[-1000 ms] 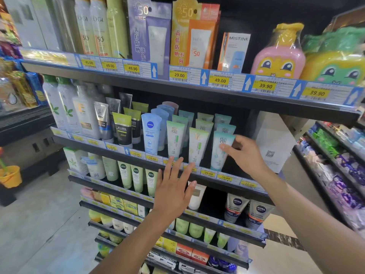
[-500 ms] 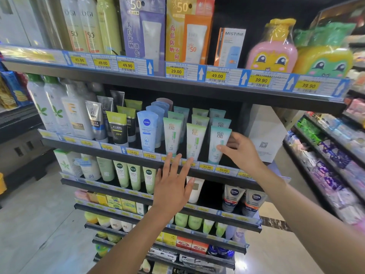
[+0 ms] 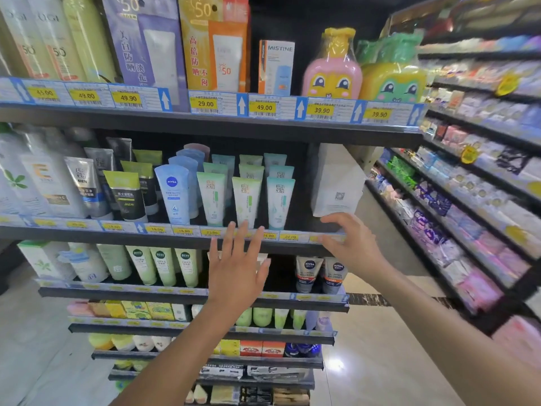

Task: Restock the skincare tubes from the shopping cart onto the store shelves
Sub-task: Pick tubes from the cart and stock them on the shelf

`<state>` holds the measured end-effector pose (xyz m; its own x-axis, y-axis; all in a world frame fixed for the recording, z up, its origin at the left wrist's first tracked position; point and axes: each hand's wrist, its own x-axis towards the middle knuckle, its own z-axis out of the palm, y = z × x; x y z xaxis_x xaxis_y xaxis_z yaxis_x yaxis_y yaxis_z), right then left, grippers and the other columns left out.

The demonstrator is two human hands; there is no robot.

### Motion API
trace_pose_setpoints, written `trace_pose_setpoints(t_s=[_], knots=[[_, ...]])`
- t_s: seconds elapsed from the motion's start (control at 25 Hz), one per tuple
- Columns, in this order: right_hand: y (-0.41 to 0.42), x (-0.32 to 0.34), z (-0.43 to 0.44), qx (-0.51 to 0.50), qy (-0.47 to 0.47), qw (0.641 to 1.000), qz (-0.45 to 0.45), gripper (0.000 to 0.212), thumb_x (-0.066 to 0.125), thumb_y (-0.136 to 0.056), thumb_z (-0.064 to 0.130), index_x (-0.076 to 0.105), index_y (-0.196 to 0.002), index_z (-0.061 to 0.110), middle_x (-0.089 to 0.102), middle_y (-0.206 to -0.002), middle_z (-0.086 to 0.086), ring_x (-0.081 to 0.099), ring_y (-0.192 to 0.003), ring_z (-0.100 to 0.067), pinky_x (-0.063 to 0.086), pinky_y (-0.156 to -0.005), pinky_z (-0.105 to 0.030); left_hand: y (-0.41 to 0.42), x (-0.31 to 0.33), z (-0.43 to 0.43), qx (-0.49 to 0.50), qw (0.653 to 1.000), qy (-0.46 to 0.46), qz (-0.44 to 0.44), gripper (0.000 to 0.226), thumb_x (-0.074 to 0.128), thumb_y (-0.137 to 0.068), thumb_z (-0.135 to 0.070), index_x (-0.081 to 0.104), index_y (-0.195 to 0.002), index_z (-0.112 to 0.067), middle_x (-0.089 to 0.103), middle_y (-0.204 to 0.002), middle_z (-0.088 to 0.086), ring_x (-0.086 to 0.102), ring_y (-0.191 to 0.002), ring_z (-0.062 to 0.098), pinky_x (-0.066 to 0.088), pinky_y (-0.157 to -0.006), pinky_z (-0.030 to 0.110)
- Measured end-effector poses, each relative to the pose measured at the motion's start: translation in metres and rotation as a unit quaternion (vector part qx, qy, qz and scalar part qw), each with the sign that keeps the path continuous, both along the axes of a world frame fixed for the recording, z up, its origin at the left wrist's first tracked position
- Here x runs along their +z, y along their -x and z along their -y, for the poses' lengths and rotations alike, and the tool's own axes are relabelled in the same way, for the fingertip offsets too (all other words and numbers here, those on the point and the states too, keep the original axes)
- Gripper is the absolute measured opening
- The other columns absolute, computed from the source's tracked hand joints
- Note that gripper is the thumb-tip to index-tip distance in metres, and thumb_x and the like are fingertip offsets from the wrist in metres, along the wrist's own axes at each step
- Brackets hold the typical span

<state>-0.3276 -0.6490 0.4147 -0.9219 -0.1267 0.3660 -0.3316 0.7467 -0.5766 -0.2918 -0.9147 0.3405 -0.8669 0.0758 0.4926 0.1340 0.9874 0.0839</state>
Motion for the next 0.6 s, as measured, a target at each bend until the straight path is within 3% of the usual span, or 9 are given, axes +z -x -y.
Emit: trace_pose_setpoints(t_s=[0.24, 0.48, 0.6], knots=[[-0.058, -0.013, -0.085, -0.073, -0.124, 0.988, -0.053, 0.044, 0.075, -0.087, 0.034, 0.063, -0.128, 0.027, 0.054, -0.137, 0.003, 0.045, -0.132, -0.021, 0.042, -0.108, -0.045, -0.023, 0.011, -0.087, -0.098, 0.995, 0.034, -0.01, 0.067, 0.031, -0.101, -0.058, 0.03, -0.161, -0.029, 0.025, -0.169, 0.008, 0.018, -0.158, 0.033, 0.022, -0.122, 0.063], [-0.15, -0.019, -0.198, -0.156, -0.155, 0.975, -0.027, 0.051, 0.077, -0.085, 0.038, 0.06, -0.132, 0.024, 0.053, -0.141, 0.0, 0.047, -0.132, -0.024, 0.041, -0.108, -0.041, -0.064, 0.01, -0.206, -0.18, 0.982, 0.058, 0.016, 0.069, 0.039, -0.1, -0.06, 0.024, -0.161, -0.031, 0.023, -0.17, 0.007, 0.013, -0.159, 0.031, 0.022, -0.122, 0.062], [-0.22, -0.024, -0.262, -0.219, -0.152, 0.964, -0.002, 0.052, 0.073, -0.087, 0.043, 0.058, -0.134, 0.028, 0.05, -0.143, 0.004, 0.046, -0.132, -0.019, 0.042, -0.109, -0.045, -0.105, 0.007, -0.281, -0.246, 0.966, 0.064, 0.033, 0.068, 0.04, -0.096, -0.059, 0.037, -0.156, -0.027, 0.034, -0.165, 0.009, 0.027, -0.154, 0.034, 0.031, -0.118, 0.063]])
